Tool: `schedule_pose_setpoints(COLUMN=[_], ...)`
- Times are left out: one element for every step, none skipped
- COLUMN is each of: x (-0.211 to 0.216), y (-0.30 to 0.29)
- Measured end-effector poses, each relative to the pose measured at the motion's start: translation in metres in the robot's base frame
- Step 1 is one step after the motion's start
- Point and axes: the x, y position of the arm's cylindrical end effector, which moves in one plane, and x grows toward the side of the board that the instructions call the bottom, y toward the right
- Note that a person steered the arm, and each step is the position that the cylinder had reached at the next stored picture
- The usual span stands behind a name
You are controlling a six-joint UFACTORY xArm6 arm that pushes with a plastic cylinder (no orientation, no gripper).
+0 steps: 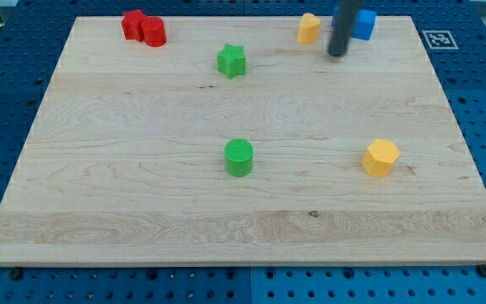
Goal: Place the yellow heart horizontal right to the green star
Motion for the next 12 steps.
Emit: schedule_pose_setpoints(x=[-0.022, -0.027, -0.073, -0.074, -0.074, -0.074, -0.073, -0.074, -0.074, -0.056, -0.016, 0.013], y=[-0.061, -0.072, -0.094, -0.094, -0.092, -0.078, -0.046, -0.004, -0.003, -0.002, 0.003, 0.016])
